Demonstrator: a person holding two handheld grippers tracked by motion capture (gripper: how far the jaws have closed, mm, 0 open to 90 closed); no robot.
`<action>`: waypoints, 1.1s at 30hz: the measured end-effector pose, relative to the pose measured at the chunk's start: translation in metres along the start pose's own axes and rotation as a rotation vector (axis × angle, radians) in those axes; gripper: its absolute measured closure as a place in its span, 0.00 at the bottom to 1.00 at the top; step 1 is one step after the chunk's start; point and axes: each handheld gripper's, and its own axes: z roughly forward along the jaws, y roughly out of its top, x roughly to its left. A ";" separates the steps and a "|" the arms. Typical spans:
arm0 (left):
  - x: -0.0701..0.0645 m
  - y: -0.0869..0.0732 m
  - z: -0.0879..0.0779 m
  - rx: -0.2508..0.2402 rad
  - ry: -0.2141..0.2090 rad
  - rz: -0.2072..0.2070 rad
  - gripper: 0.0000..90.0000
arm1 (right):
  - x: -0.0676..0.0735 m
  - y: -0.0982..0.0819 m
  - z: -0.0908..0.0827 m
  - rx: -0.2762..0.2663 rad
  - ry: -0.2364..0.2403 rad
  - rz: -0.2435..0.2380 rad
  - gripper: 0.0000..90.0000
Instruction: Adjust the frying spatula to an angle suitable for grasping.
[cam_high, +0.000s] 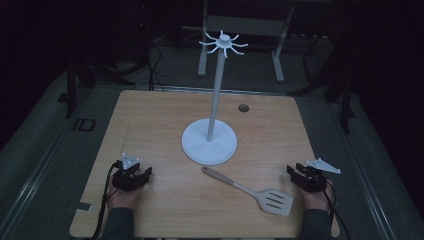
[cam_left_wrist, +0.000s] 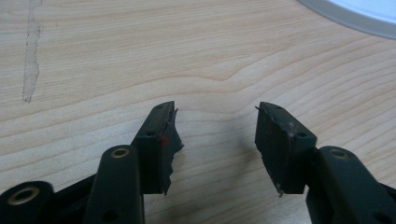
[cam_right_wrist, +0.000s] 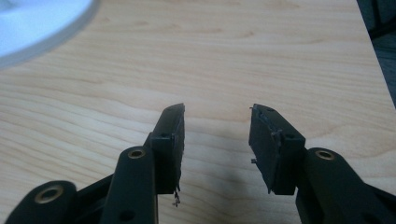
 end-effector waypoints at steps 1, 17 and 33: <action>0.000 0.001 -0.001 -0.006 0.006 0.000 0.55 | 0.000 0.001 -0.002 -0.006 0.013 0.003 0.62; 0.001 0.000 -0.010 -0.070 0.022 -0.028 0.54 | 0.039 0.033 -0.021 -0.025 0.139 -0.134 0.74; -0.002 0.000 -0.009 -0.042 0.025 0.005 0.54 | 0.091 0.070 -0.021 -0.011 0.239 -0.299 0.78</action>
